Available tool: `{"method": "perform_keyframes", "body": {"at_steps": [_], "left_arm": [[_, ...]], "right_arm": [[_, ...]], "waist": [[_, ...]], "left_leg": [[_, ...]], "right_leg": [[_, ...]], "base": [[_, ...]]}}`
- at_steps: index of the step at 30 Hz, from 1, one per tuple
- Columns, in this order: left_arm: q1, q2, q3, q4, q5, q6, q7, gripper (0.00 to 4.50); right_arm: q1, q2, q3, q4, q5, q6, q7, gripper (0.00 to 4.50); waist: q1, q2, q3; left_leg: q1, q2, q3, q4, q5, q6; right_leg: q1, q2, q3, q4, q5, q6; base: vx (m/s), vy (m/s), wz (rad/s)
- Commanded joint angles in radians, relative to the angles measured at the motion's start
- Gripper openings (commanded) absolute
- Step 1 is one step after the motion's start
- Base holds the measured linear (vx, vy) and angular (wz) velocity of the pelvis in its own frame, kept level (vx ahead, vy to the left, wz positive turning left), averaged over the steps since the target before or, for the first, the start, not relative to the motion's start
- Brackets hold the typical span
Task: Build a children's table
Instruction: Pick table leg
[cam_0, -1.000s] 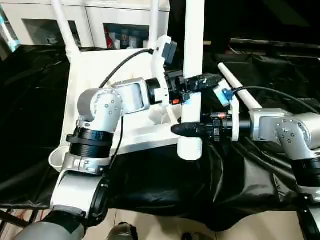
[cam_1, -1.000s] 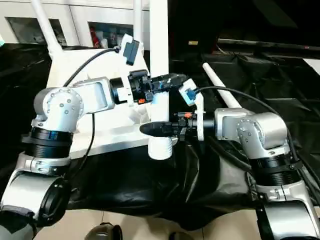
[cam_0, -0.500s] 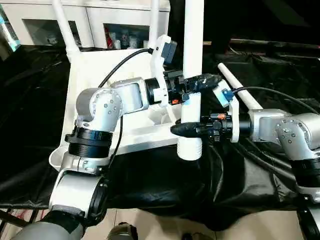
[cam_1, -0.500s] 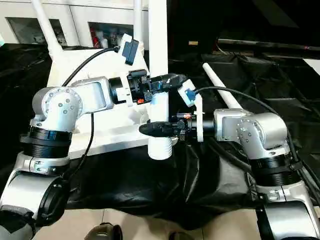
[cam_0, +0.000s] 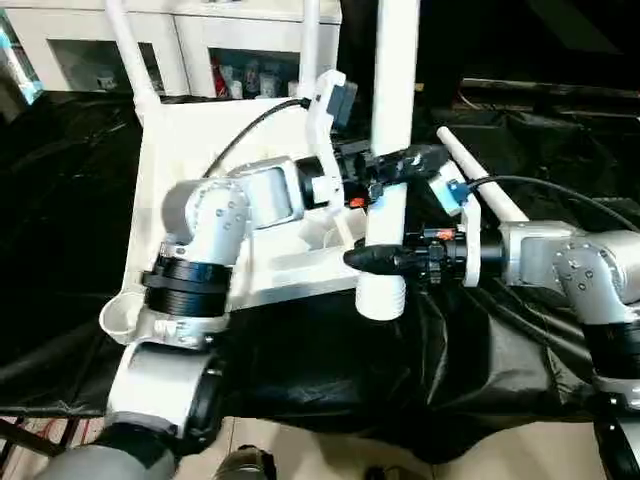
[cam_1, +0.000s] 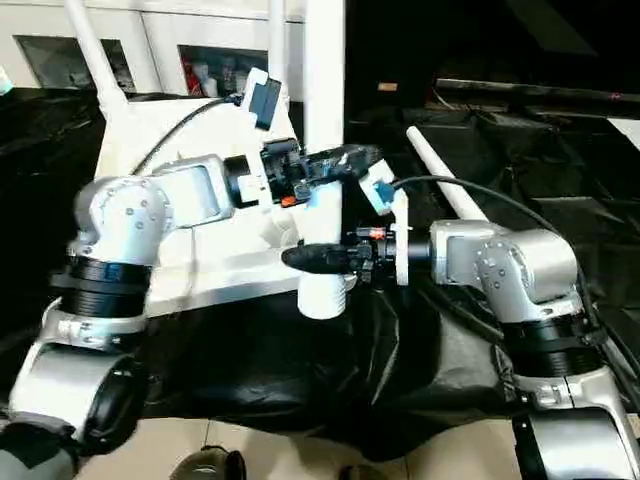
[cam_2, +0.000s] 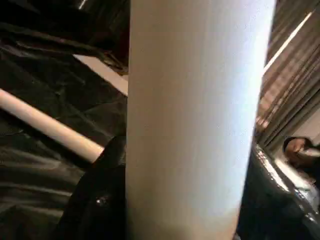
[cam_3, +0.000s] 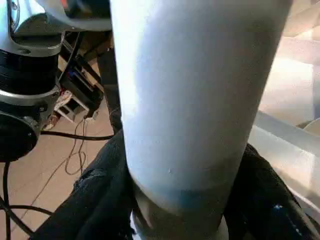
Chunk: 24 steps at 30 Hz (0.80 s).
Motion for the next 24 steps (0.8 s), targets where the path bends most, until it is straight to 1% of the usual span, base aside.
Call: {"method": "perform_keyframes", "body": {"at_steps": [1,2,3,4,5,6,7,8,9,10,11,12,13,14,15,16,17,18,19,20,21,22,23,24], "left_arm": [[-0.034,-0.032,0.048,0.005,-0.056,-0.037,0.001,3.07],[-0.034,-0.052,0.089,0.014,-0.087,-0.071,-0.011,3.07],[-0.037,-0.073,0.122,0.02,-0.092,-0.126,0.007,3.07],[-0.043,-0.1,0.165,0.025,-0.107,-0.183,0.034,3.36],[-0.049,-0.119,0.198,0.027,-0.122,-0.216,0.054,3.44],[-0.049,-0.119,0.198,0.027,-0.122,-0.216,0.054,3.44],[-0.061,-0.145,0.248,0.026,-0.144,-0.272,0.089,3.48],[-0.065,-0.147,0.26,0.027,-0.14,-0.293,0.107,3.48],[-0.065,-0.147,0.26,0.027,-0.14,-0.293,0.107,3.48],[-0.062,-0.141,0.255,0.017,-0.099,-0.346,0.116,3.48],[-0.058,-0.134,0.251,0.01,-0.079,-0.369,0.117,3.48],[-0.052,-0.121,0.244,-0.002,-0.05,-0.394,0.117,3.48],[-0.048,-0.114,0.238,-0.008,-0.032,-0.408,0.118,3.48],[-0.03,-0.086,0.203,-0.041,0.047,-0.482,0.106,3.48],[-0.026,-0.08,0.197,-0.047,0.058,-0.487,0.109,3.48],[0.0,-0.035,0.156,-0.087,0.141,-0.513,0.138,3.48],[0.02,-0.011,0.144,-0.107,0.173,-0.524,0.145,3.48],[0.044,0.018,0.128,-0.123,0.201,-0.519,0.159,3.48],[0.079,0.051,0.106,-0.137,0.25,-0.543,0.169,3.48],[0.12,0.073,0.093,-0.149,0.295,-0.575,0.185,3.48],[0.16,0.095,0.086,-0.157,0.328,-0.56,0.226,3.48],[0.215,0.125,0.065,-0.169,0.388,-0.547,0.274,3.48],[0.25,0.143,0.051,-0.176,0.425,-0.533,0.305,3.48],[0.305,0.152,0.047,-0.195,0.432,-0.51,0.312,3.48]], "right_arm": [[0.013,0.003,0.0,-0.007,-0.002,0.013,-0.021,1.93],[0.023,0.008,-0.008,-0.013,0.002,0.014,-0.031,1.93],[0.03,0.016,-0.016,-0.015,0.004,0.011,-0.04,1.93],[0.037,0.026,-0.026,-0.016,0.005,0.007,-0.054,1.93],[0.042,0.033,-0.034,-0.017,0.005,0.002,-0.064,1.93],[0.042,0.033,-0.034,-0.017,0.005,0.002,-0.064,1.93],[0.05,0.063,-0.068,-0.01,0.004,-0.02,-0.104,1.93],[0.053,0.078,-0.085,-0.006,0.005,-0.032,-0.124,1.93],[0.053,0.078,-0.085,-0.006,0.005,-0.032,-0.124,1.93],[0.058,0.097,-0.108,-0.003,-0.009,-0.069,-0.16,1.93],[0.062,0.106,-0.119,-0.003,-0.017,-0.085,-0.182,1.93],[0.068,0.118,-0.133,-0.01,-0.031,-0.111,-0.21,1.93],[0.071,0.122,-0.139,-0.013,-0.038,-0.125,-0.223,1.92],[0.08,0.13,-0.153,-0.032,-0.066,-0.159,-0.267,1.92],[0.082,0.132,-0.156,-0.037,-0.068,-0.162,-0.274,1.92],[0.093,0.138,-0.175,-0.071,-0.087,-0.181,-0.319,1.92],[0.101,0.141,-0.185,-0.093,-0.1,-0.189,-0.348,1.92],[0.112,0.144,-0.195,-0.115,-0.112,-0.197,-0.378,1.92],[0.123,0.142,-0.195,-0.14,-0.139,-0.208,-0.411,1.92],[0.139,0.14,-0.191,-0.166,-0.171,-0.225,-0.448,1.92],[0.155,0.143,-0.186,-0.185,-0.211,-0.252,-0.491,1.92],[0.173,0.153,-0.175,-0.194,-0.274,-0.31,-0.552,1.92],[0.184,0.162,-0.167,-0.197,-0.316,-0.35,-0.593,1.92],[0.199,0.175,-0.167,-0.202,-0.351,-0.372,-0.642,1.92]], "waist": [[0.005,0.005,-0.105],[0.006,-0.001,-0.104],[0.007,-0.001,-0.106],[0.006,0.001,-0.106],[0.007,0.0,-0.108],[0.008,0.003,-0.108],[0.007,0.001,-0.109],[0.006,0.004,-0.108],[0.006,0.005,-0.109],[0.005,0.004,-0.108],[0.003,0.007,-0.106],[0.003,0.01,-0.107],[0.001,0.011,-0.107],[0.001,0.017,-0.107],[-0.001,0.016,-0.108],[-0.001,0.022,-0.108],[-0.005,0.021,-0.108],[-0.007,0.024,-0.108],[-0.006,0.024,-0.109],[-0.008,0.027,-0.108],[-0.012,0.025,-0.108],[-0.014,0.028,-0.109],[-0.016,0.028,-0.109],[-0.016,0.049,-0.111]], "left_leg": [[0.046,0.044,-0.037,-0.072,-0.276,-0.06],[0.044,0.041,-0.034,-0.07,-0.276,-0.052],[0.044,0.042,-0.035,-0.07,-0.274,-0.05],[0.039,0.043,-0.036,-0.07,-0.266,-0.043],[0.04,0.044,-0.036,-0.07,-0.265,-0.042],[0.043,0.044,-0.036,-0.069,-0.271,-0.042],[0.043,0.044,-0.036,-0.069,-0.273,-0.04],[0.043,0.043,-0.038,-0.069,-0.28,-0.043],[0.043,0.043,-0.037,-0.071,-0.282,-0.042],[0.045,0.044,-0.039,-0.072,-0.29,-0.046],[0.046,0.043,-0.038,-0.073,-0.3,-0.051],[0.045,0.043,-0.04,-0.074,-0.299,-0.053],[0.046,0.044,-0.041,-0.076,-0.305,-0.059],[0.047,0.046,-0.044,-0.079,-0.317,-0.065],[0.047,0.046,-0.045,-0.08,-0.319,-0.069],[0.049,0.049,-0.048,-0.084,-0.328,-0.078],[0.049,0.049,-0.047,-0.084,-0.332,-0.082],[0.049,0.046,-0.046,-0.085,-0.337,-0.088],[0.05,0.046,-0.045,-0.084,-0.335,-0.09],[0.049,0.045,-0.046,-0.085,-0.335,-0.091],[0.045,0.045,-0.044,-0.085,-0.33,-0.096],[0.047,0.045,-0.044,-0.084,-0.339,-0.105],[0.048,0.04,-0.041,-0.082,-0.344,-0.104],[0.052,0.039,-0.044,-0.081,-0.361,-0.112]], "right_leg": [[0.044,-0.052,0.024,-0.078,-0.333,-0.171],[0.047,-0.051,0.023,-0.085,-0.34,-0.17],[0.047,-0.053,0.023,-0.083,-0.341,-0.172],[0.05,-0.053,0.023,-0.084,-0.334,-0.173],[0.05,-0.054,0.023,-0.083,-0.332,-0.173],[0.047,-0.054,0.022,-0.084,-0.337,-0.173],[0.047,-0.052,0.022,-0.084,-0.341,-0.171],[0.046,-0.054,0.019,-0.085,-0.363,-0.164],[0.044,-0.052,0.019,-0.087,-0.368,-0.158],[0.041,-0.052,0.019,-0.09,-0.382,-0.145],[0.04,-0.05,0.018,-0.094,-0.404,-0.13],[0.04,-0.05,0.018,-0.093,-0.406,-0.122],[0.037,-0.049,0.019,-0.093,-0.417,-0.103],[0.037,-0.049,0.018,-0.096,-0.427,-0.092],[0.036,-0.048,0.018,-0.096,-0.427,-0.083],[0.034,-0.048,0.019,-0.093,-0.421,-0.074],[0.033,-0.046,0.019,-0.091,-0.418,-0.069],[0.033,-0.044,0.019,-0.089,-0.418,-0.065],[0.031,-0.045,0.02,-0.089,-0.415,-0.065],[0.032,-0.043,0.02,-0.087,-0.415,-0.062],[0.03,-0.04,0.021,-0.087,-0.418,-0.051],[0.024,-0.041,0.023,-0.087,-0.439,-0.042],[0.023,-0.04,0.022,-0.09,-0.46,-0.036],[0.019,-0.042,0.023,-0.09,-0.491,-0.032]], "base": [[0.0,0.0,0.0],[0.0,0.0,0.0],[0.0,0.0,0.0],[0.0,0.0,0.0],[0.0,0.0,0.0],[0.0,0.0,0.0],[0.0,0.0,0.0],[0.0,0.0,0.0],[0.0,0.0,0.0],[0.0,0.0,0.0],[0.0,0.0,0.0],[0.0,0.0,0.0],[0.0,0.0,0.0],[0.0,0.0,0.0],[0.0,0.0,0.0],[0.0,0.0,0.0],[0.0,0.0,0.0],[0.0,0.0,0.0],[0.0,0.0,0.0],[0.0,0.0,0.0],[0.0,0.0,0.0],[0.0,0.0,0.0],[0.0,0.0,0.0],[0.0,0.0,0.0]]}}
